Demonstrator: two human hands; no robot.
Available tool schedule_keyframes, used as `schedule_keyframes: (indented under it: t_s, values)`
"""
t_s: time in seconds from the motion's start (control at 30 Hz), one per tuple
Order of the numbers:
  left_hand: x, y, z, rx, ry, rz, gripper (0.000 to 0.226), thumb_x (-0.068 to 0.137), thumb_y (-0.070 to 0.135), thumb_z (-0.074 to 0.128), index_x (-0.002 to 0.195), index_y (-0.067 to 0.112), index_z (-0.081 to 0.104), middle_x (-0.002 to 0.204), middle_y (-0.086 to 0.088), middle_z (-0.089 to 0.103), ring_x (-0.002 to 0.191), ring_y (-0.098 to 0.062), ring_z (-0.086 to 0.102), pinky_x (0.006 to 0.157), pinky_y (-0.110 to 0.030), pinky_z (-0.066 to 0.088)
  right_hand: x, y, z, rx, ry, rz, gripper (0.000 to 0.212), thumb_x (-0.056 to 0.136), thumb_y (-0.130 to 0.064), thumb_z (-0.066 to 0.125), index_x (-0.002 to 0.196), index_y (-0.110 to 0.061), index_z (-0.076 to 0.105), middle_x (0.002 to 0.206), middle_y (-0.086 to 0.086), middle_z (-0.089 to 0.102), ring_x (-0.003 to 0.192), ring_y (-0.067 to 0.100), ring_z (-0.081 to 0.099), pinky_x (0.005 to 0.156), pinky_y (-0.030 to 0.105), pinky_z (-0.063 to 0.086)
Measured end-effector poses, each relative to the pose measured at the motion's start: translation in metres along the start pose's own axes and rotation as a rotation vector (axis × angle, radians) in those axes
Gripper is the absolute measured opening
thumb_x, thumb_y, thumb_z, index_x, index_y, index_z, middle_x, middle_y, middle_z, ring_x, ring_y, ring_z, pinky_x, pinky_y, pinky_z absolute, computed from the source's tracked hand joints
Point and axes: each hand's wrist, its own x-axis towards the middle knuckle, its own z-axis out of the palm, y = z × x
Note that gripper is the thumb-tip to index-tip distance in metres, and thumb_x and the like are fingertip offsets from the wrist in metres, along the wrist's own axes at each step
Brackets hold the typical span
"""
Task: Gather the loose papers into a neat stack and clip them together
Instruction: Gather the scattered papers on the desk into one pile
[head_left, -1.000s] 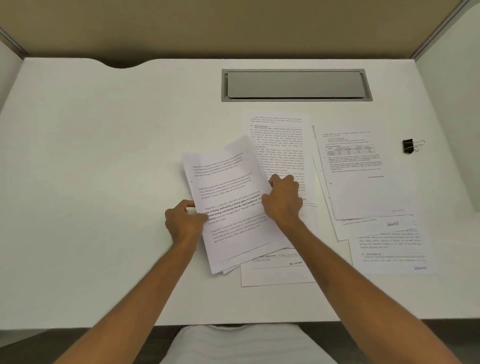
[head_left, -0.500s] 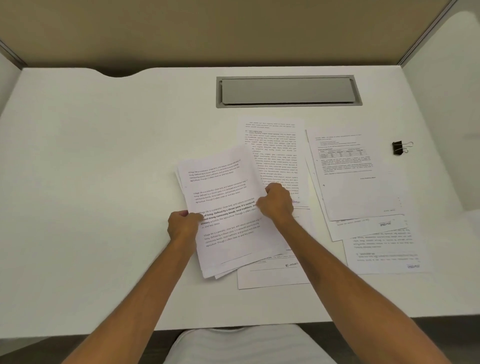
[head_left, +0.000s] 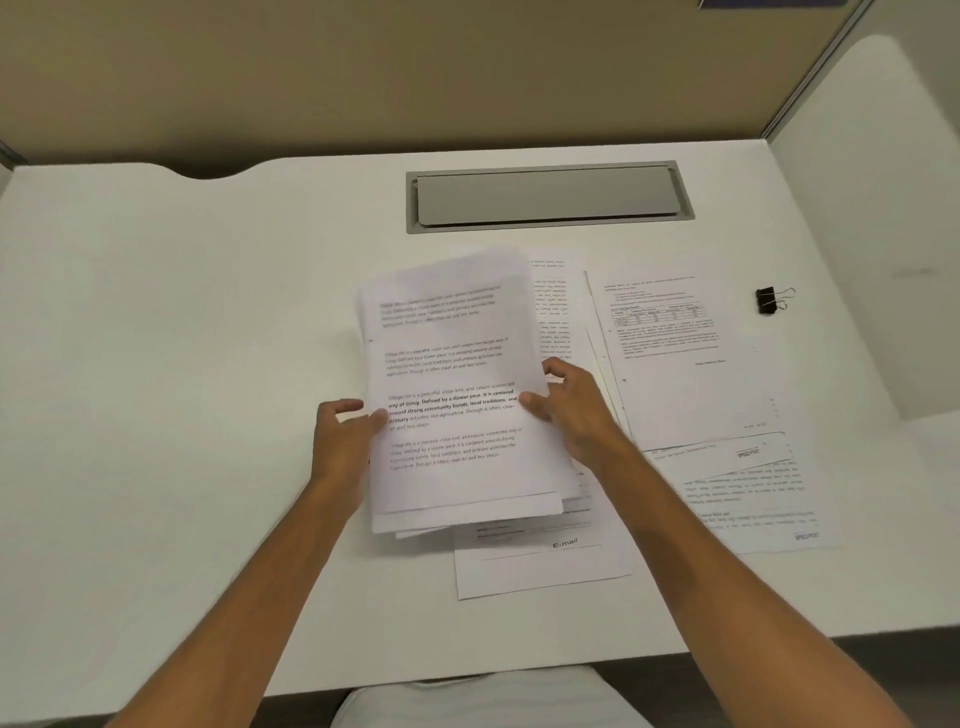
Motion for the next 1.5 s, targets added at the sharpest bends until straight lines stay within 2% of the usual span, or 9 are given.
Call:
schedule_keyframes:
  t_s: [0.1,0.37,0.5,0.63,0.9,1.1,1.23,1.37,1.5]
  values:
    - [0.008,0.022,0.018,0.057,-0.086,0.009,0.033,0.090,0.010,0.071,0.121,0.014,0.063,0.111,-0.009,0.074,0.101,-0.031,0.072,0.096,-0.050,0.056,0.005,-0.005,-0.015,0.089,0.042,-0.025,0.025,0.083,0.006,0.073,0.105,-0.003,0.065,0.101,0.012,0.078,0.092,0.030,0.075,0.076,0.037,0.062]
    - [0.032,0.064,0.081,0.240,-0.056,0.232,0.021,0.079,0.010,0.082,0.077,0.028,0.071,0.085,0.006,0.076,0.082,-0.017,0.074,0.081,-0.033,0.060,0.042,-0.017,-0.033,-0.117,0.394,-0.047,0.027,0.072,-0.010,0.087,0.090,-0.016,0.067,0.088,0.005,0.076,0.078,0.022,0.073,0.066,0.028,0.057]
    - [0.044,0.066,0.102,0.269,-0.050,0.213,0.017,0.078,0.008,0.083,0.083,0.021,0.073,0.082,0.005,0.074,0.081,-0.017,0.073,0.083,-0.033,0.061,0.057,-0.020,-0.036,-0.291,0.535,-0.042,0.028,0.070,-0.015,0.089,0.086,-0.016,0.065,0.080,-0.003,0.068,0.075,0.019,0.065,0.069,0.027,0.051]
    - [0.052,0.065,0.111,0.409,-0.033,0.245,0.018,0.078,0.008,0.083,0.084,0.019,0.071,0.084,0.003,0.072,0.083,-0.022,0.071,0.081,-0.030,0.058,0.063,-0.017,-0.034,-0.477,0.546,-0.041,0.034,0.074,-0.018,0.087,0.100,-0.010,0.067,0.103,0.009,0.068,0.083,0.023,0.064,0.066,0.026,0.046]
    - [0.051,0.068,0.120,0.456,-0.014,0.167,0.032,0.072,0.006,0.086,0.097,0.008,0.066,0.098,-0.008,0.067,0.085,-0.027,0.066,0.073,-0.033,0.055,0.054,-0.016,-0.016,-0.615,0.545,0.113,0.060,0.080,-0.026,0.082,0.131,-0.009,0.057,0.131,0.012,0.056,0.121,0.033,0.055,0.092,0.043,0.052]
    - [0.054,0.071,0.125,0.319,-0.053,0.026,0.029,0.079,0.003,0.080,0.104,0.002,0.067,0.112,-0.015,0.071,0.101,-0.035,0.069,0.091,-0.047,0.059,0.054,-0.017,-0.016,-0.557,0.573,0.137,0.048,0.082,-0.013,0.077,0.126,-0.007,0.058,0.128,0.013,0.058,0.117,0.032,0.056,0.088,0.038,0.052]
    - [0.049,0.064,0.124,0.381,-0.082,0.110,0.011,0.088,0.003,0.069,0.099,0.005,0.070,0.108,-0.015,0.074,0.096,-0.034,0.072,0.088,-0.045,0.061,0.057,-0.018,-0.020,-0.466,0.577,0.149,0.039,0.080,-0.008,0.078,0.114,-0.008,0.060,0.118,0.011,0.063,0.105,0.029,0.062,0.071,0.027,0.041]
    - [0.042,0.062,0.124,0.364,-0.102,0.213,0.020,0.095,0.007,0.063,0.114,0.014,0.063,0.115,-0.010,0.070,0.098,-0.031,0.070,0.082,-0.036,0.059,0.060,-0.020,-0.026,-0.338,0.545,0.161,0.020,0.078,-0.005,0.076,0.095,-0.007,0.067,0.086,0.003,0.069,0.074,0.022,0.064,0.064,0.026,0.050]
    - [0.035,0.062,0.117,0.302,-0.145,0.283,0.022,0.097,0.005,0.060,0.116,0.016,0.061,0.117,-0.008,0.071,0.103,-0.031,0.070,0.086,-0.040,0.060,0.058,-0.022,-0.035,-0.173,0.416,0.115,0.021,0.078,0.000,0.075,0.072,-0.014,0.060,0.076,0.000,0.064,0.071,0.021,0.061,0.058,0.024,0.050]
